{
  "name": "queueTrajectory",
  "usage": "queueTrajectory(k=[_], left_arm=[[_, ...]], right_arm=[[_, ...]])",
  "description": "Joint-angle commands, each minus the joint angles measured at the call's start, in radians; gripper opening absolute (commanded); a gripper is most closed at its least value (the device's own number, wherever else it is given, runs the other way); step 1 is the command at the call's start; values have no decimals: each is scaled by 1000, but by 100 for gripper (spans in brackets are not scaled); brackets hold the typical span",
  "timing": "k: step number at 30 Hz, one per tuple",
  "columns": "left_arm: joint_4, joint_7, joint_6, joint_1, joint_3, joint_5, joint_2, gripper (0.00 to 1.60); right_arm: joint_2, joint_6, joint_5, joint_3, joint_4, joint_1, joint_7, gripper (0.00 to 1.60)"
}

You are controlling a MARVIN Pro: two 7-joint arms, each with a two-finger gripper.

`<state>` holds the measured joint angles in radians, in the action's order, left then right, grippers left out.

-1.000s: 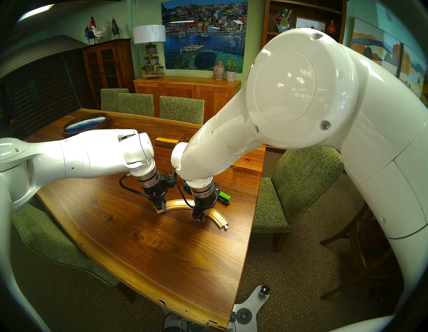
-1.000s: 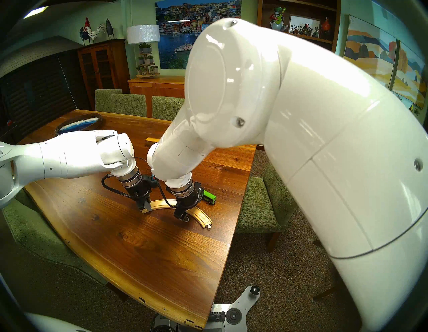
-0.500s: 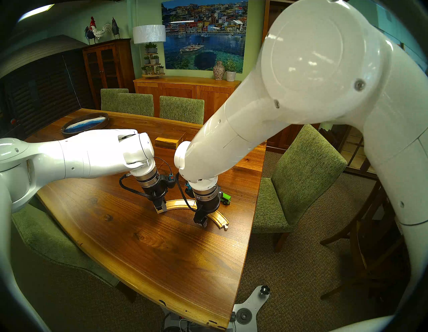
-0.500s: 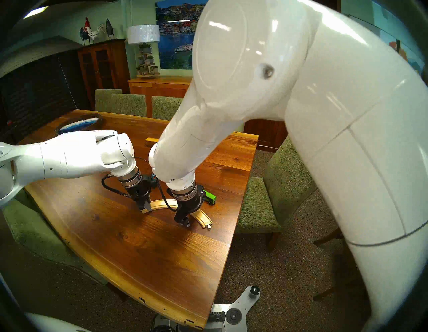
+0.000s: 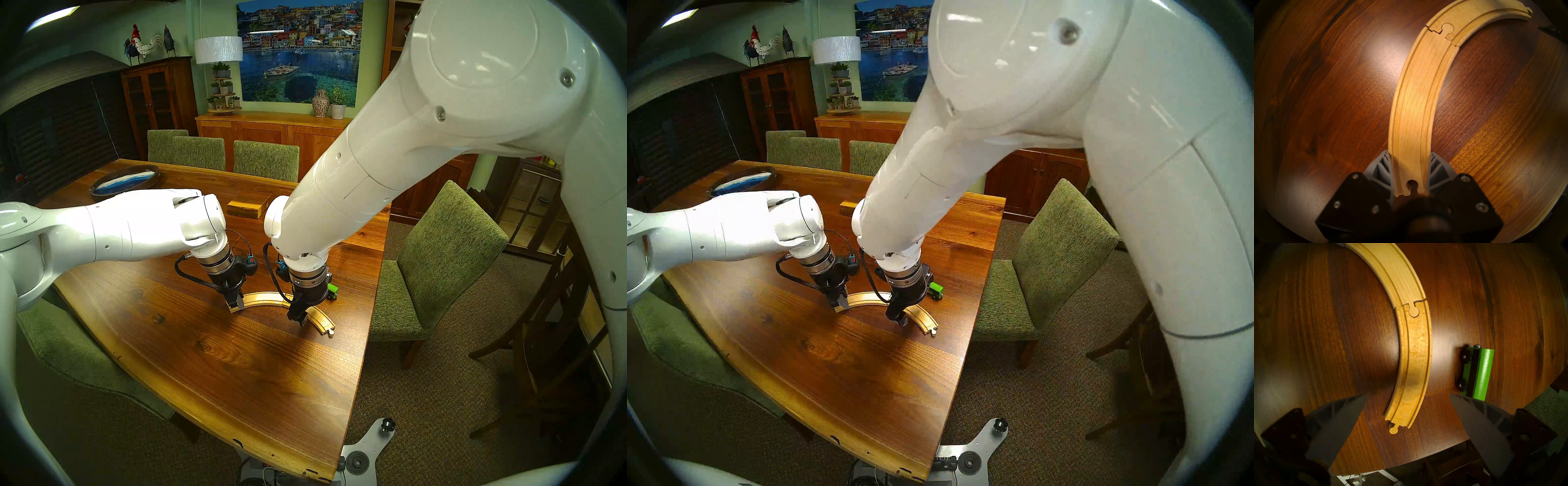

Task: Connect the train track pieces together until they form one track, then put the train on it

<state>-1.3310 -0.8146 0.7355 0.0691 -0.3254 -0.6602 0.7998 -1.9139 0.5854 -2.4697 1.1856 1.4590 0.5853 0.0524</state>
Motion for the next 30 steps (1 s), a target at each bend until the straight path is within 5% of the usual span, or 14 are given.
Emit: queueTrajectory(k=[1, 30], left_arm=[[-7, -21, 12, -39, 23, -12, -5, 154], [-50, -54, 21, -88, 54, -10, -80, 160]], right_arm=[[30, -19, 7, 4, -1, 54, -4, 160], [65, -43, 40, 52, -21, 61, 37, 160]])
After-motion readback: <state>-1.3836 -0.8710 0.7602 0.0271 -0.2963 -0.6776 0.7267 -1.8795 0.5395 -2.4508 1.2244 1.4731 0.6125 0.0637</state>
